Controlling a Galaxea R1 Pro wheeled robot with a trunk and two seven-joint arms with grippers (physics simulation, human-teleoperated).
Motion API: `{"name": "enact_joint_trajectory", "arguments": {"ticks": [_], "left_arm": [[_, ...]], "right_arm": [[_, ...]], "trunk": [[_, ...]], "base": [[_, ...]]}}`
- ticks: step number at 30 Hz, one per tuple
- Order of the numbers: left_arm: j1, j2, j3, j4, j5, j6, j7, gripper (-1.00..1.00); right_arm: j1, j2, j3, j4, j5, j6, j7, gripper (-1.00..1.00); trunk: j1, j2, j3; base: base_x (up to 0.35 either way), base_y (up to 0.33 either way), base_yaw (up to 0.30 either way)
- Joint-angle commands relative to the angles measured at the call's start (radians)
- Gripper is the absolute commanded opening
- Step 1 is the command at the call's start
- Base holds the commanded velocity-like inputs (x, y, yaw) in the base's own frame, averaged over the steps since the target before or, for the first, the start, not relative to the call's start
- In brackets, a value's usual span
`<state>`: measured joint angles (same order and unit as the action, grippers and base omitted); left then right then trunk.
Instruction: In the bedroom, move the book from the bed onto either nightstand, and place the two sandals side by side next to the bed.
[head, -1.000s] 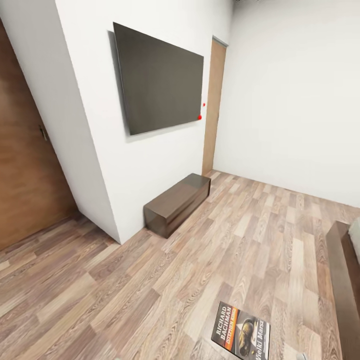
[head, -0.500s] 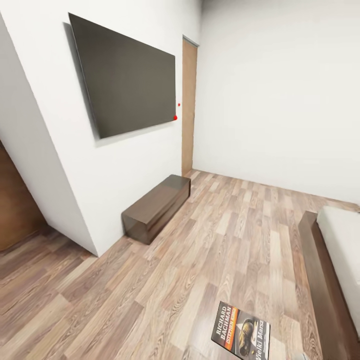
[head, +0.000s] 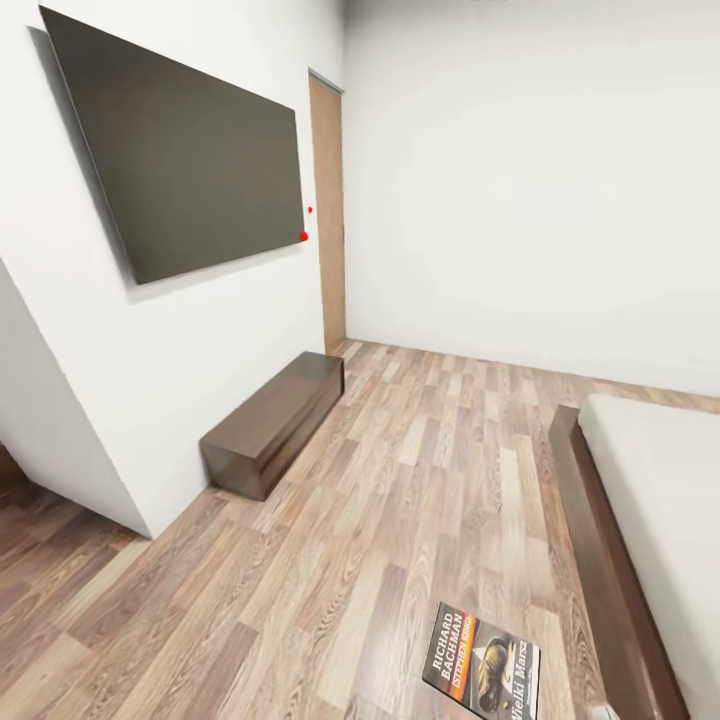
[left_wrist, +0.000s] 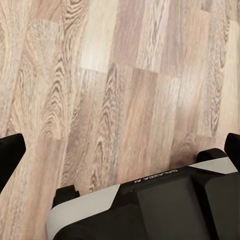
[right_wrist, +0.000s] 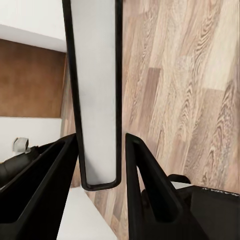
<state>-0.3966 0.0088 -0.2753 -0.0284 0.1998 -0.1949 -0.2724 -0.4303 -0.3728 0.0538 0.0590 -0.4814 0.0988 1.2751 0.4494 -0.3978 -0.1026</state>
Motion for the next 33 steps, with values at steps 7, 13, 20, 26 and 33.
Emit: {"name": "enact_joint_trajectory", "arguments": {"ticks": [7,13,20,26,33], "left_arm": [[-0.001,0.000,-0.008,0.001,0.010,-0.003,-0.004,1.00],[-0.001,0.000,-0.008,0.001,0.010,-0.003,-0.004,1.00],[-0.001,0.000,-0.008,0.001,0.010,-0.003,-0.004,1.00],[-0.001,0.000,-0.008,0.001,0.010,-0.003,-0.004,1.00],[-0.001,0.000,-0.008,0.001,0.010,-0.003,-0.004,1.00]], "right_arm": [[-0.002,0.000,0.001,0.003,-0.009,0.010,0.004,-1.00],[-0.002,0.000,0.001,0.003,-0.009,0.010,0.004,-1.00],[-0.002,0.000,0.001,0.003,-0.009,0.010,0.004,-1.00],[-0.002,0.000,0.001,0.003,-0.009,0.010,0.004,-1.00],[-0.002,0.000,0.001,0.003,-0.009,0.010,0.004,-1.00]], "trunk": [[0.001,-0.002,-0.002],[0.001,-0.002,-0.002],[0.001,-0.002,-0.002],[0.001,-0.002,-0.002],[0.001,-0.002,-0.002]], "base": [[0.000,0.000,-0.275],[0.000,0.000,-0.267],[0.000,0.000,-0.265],[0.000,0.000,-0.264],[0.000,0.000,-0.264]]}}
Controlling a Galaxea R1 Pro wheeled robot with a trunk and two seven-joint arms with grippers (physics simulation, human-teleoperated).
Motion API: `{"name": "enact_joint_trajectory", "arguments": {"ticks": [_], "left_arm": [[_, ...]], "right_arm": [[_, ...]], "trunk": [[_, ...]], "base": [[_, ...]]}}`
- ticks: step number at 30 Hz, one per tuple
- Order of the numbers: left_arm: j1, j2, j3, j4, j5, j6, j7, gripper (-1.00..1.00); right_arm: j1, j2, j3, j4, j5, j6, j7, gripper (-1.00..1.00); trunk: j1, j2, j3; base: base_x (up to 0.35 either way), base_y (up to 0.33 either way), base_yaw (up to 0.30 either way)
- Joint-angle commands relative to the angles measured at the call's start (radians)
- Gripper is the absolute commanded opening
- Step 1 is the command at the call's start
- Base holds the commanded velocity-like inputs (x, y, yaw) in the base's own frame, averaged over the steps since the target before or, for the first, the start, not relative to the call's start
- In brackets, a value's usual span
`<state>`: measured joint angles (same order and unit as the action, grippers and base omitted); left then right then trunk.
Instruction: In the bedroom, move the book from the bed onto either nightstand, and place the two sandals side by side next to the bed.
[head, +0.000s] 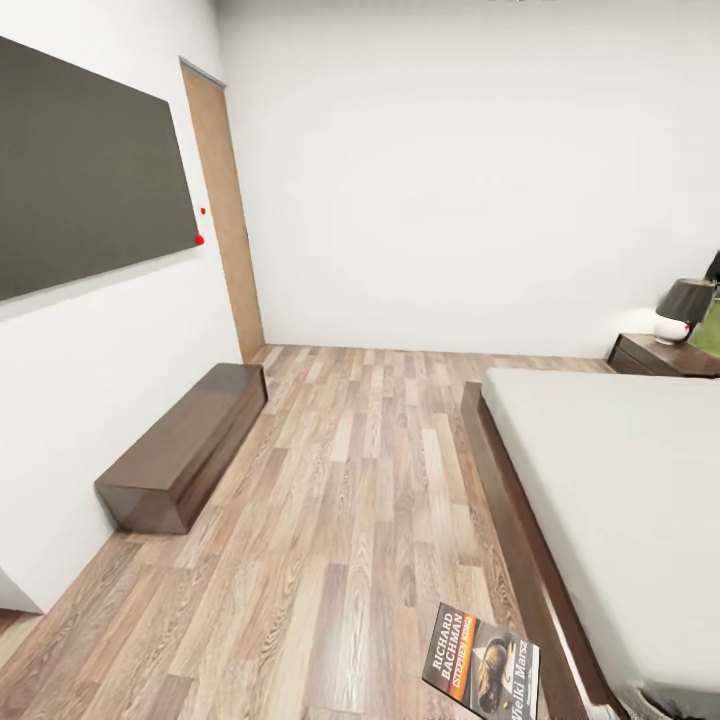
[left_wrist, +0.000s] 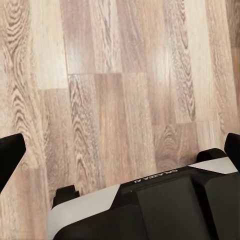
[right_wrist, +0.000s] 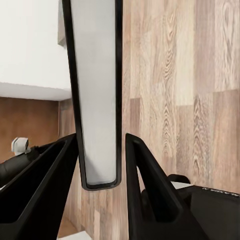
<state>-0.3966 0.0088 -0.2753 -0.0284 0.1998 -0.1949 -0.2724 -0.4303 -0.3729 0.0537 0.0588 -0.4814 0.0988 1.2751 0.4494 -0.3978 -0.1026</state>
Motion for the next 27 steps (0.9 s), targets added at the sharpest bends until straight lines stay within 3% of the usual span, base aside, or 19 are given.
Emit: {"name": "enact_joint_trajectory", "arguments": {"ticks": [1,13,27], "left_arm": [[-0.001,0.000,-0.008,0.001,0.010,-0.003,-0.004,1.00],[-0.001,0.016,-0.007,-0.001,0.011,-0.003,-0.001,1.00],[-0.001,0.017,-0.008,-0.001,0.010,-0.003,-0.001,1.00]], "right_arm": [[-0.002,0.000,0.002,0.003,-0.009,0.010,0.004,-1.00],[-0.002,0.000,0.002,0.003,-0.009,0.010,0.004,-1.00],[-0.002,0.000,0.002,0.004,-0.009,0.010,0.004,-1.00]], "trunk": [[0.001,-0.002,-0.002],[0.001,-0.002,-0.002],[0.001,-0.002,-0.002]], "base": [[0.000,0.000,-0.264],[0.000,0.000,-0.263],[0.000,0.000,-0.251]]}}
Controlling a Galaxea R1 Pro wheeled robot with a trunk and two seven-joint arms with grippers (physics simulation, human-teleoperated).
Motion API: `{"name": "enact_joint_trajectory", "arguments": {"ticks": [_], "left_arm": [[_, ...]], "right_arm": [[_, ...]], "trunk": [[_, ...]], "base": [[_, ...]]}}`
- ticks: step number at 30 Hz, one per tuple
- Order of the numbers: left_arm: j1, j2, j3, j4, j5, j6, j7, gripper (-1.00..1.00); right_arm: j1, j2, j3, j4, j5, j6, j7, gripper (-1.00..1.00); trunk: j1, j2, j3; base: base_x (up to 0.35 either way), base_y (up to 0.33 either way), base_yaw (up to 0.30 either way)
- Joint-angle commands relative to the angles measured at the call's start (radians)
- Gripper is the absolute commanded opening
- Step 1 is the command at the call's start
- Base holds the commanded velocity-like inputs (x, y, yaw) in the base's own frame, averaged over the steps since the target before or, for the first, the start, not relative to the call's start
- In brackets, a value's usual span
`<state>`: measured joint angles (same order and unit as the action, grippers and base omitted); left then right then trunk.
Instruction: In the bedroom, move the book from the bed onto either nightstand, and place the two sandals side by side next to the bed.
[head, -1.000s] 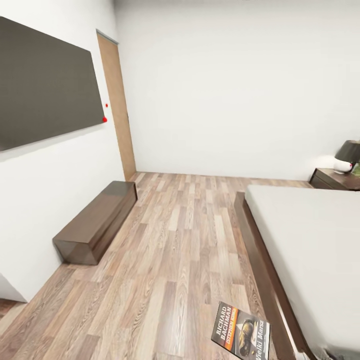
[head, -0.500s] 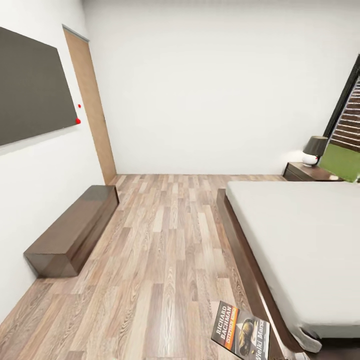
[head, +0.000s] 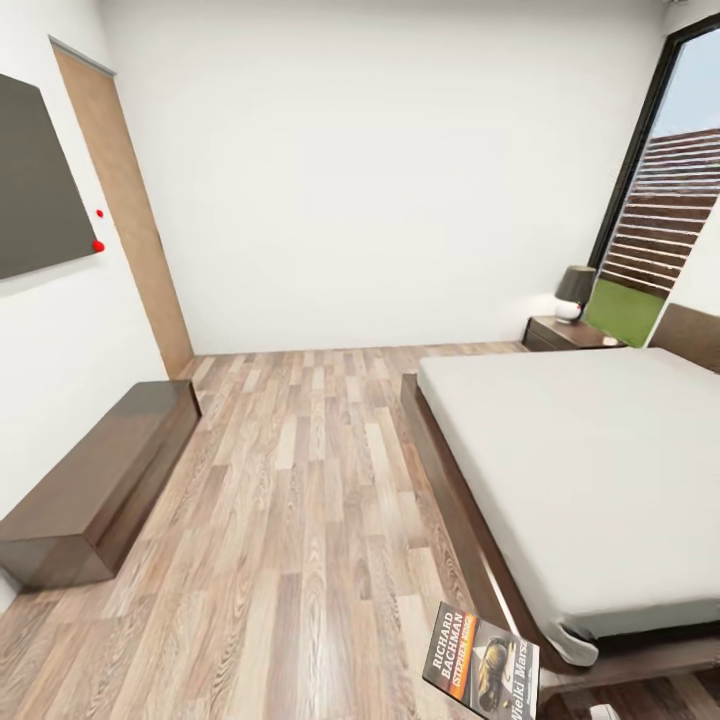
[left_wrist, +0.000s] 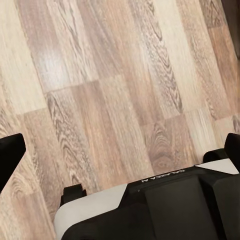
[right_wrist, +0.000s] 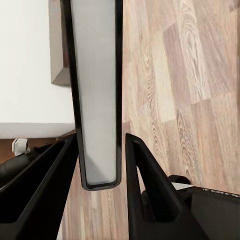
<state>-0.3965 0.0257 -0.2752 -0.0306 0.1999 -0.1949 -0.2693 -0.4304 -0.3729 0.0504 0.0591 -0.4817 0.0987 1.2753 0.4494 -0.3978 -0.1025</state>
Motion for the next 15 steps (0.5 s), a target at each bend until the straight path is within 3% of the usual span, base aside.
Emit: {"name": "enact_joint_trajectory", "arguments": {"ticks": [1,5,15], "left_arm": [[-0.001,0.000,-0.008,0.000,0.010,-0.003,-0.004,1.00],[-0.001,0.000,-0.009,0.001,0.010,-0.003,-0.004,1.00],[-0.001,-0.001,-0.009,0.001,0.010,-0.003,-0.004,1.00]], "right_arm": [[-0.002,0.000,0.005,0.003,-0.009,0.010,0.004,-1.00],[-0.002,0.000,0.005,0.003,-0.009,0.010,0.004,-1.00],[-0.002,0.000,0.006,0.002,-0.008,0.010,0.005,-1.00]], "trunk": [[0.001,-0.002,-0.002],[0.001,-0.002,-0.002],[0.001,-0.002,-0.002]], "base": [[0.000,0.000,-0.210],[0.000,0.000,-0.104],[0.000,0.000,-0.003]]}}
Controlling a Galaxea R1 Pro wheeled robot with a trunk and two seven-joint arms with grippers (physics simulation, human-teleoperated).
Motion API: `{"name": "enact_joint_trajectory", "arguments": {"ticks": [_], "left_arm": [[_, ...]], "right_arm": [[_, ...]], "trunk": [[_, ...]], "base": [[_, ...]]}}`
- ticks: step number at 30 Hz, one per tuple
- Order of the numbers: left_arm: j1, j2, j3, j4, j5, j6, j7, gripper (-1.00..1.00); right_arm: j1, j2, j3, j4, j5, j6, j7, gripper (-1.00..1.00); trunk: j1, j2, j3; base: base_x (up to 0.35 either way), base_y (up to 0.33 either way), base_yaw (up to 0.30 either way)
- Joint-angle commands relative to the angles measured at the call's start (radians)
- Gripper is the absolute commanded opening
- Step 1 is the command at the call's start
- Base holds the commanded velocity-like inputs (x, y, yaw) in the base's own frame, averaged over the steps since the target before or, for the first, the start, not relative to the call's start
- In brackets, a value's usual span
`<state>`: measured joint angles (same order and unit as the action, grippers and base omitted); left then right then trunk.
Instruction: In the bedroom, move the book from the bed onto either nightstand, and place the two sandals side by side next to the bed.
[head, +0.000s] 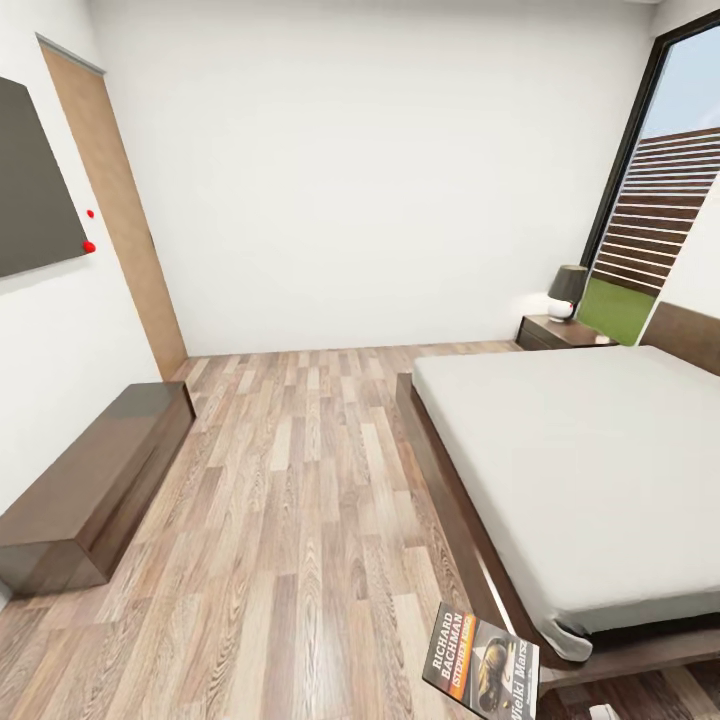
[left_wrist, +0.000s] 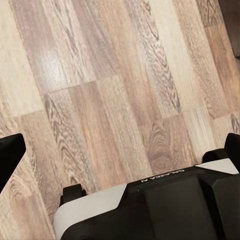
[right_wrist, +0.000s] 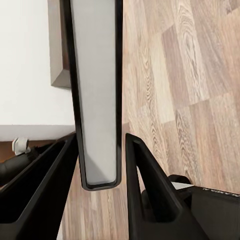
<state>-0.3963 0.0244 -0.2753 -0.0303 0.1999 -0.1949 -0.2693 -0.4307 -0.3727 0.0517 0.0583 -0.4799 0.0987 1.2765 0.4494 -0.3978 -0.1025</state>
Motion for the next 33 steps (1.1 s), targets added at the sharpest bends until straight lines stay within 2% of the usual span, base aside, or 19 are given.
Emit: {"name": "enact_joint_trajectory", "arguments": {"ticks": [1,10,33], "left_arm": [[-0.001,0.000,-0.008,0.001,0.010,-0.003,-0.004,1.00],[-0.001,0.000,-0.008,0.001,0.011,-0.003,-0.004,1.00],[-0.001,0.000,-0.008,0.001,0.010,-0.003,-0.004,1.00]], "right_arm": [[-0.002,0.000,0.005,0.003,-0.009,0.010,0.004,-1.00],[-0.002,0.000,0.005,0.003,-0.009,0.010,0.004,-1.00],[-0.002,0.000,0.006,0.003,-0.009,0.010,0.005,-1.00]], "trunk": [[0.001,-0.002,-0.002],[0.001,-0.002,0.000],[0.001,-0.002,0.035]], "base": [[0.000,0.000,0.000],[0.000,0.000,0.000],[0.000,0.000,0.000]]}}
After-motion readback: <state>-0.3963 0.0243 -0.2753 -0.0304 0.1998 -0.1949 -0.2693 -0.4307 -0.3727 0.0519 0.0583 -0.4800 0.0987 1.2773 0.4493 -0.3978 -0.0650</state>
